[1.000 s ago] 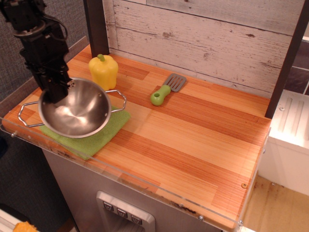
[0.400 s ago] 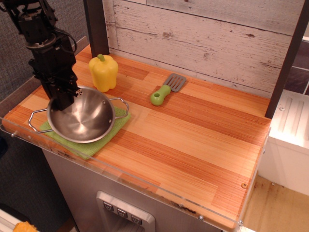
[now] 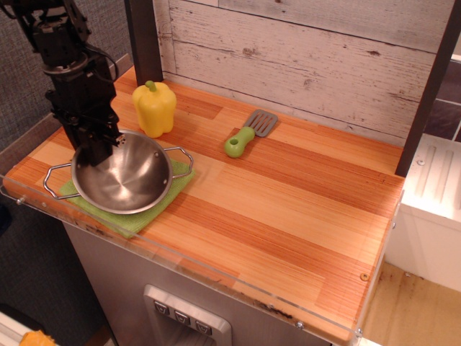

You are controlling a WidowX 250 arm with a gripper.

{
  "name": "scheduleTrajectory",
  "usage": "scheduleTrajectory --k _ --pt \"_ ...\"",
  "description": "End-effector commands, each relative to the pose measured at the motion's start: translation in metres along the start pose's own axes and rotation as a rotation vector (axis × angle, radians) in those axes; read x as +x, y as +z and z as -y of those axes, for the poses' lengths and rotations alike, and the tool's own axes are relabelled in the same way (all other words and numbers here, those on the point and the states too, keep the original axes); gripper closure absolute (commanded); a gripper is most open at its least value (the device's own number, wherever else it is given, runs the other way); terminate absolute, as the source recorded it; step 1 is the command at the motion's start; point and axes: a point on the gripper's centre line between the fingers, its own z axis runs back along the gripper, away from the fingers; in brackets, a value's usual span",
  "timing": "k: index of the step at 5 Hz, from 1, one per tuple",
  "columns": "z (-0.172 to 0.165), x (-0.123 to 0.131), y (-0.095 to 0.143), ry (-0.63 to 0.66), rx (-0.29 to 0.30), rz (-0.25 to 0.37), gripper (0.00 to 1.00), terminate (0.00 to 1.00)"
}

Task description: Place the pan over the green cloth.

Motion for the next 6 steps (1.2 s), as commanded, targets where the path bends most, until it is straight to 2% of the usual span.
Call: scheduleTrajectory --k 1,2,3,4,5,6 --pt "0.001 0.000 0.015 -0.001 0.018 0.026 0.00 0.00" --pt "0.000 0.001 0.015 0.007 0.016 0.019 0.00 0.00" --pt "0.001 0.002 0.019 0.023 0.041 0.012 0.00 0.00" --pt "0.011 0.005 0.044 0.013 0.074 0.059 0.00 0.00" --pt "0.029 0.005 0.076 0.030 0.207 0.051 0.00 0.00" --pt "0.048 0.009 0.098 0.088 0.265 0.058 0.00 0.00"
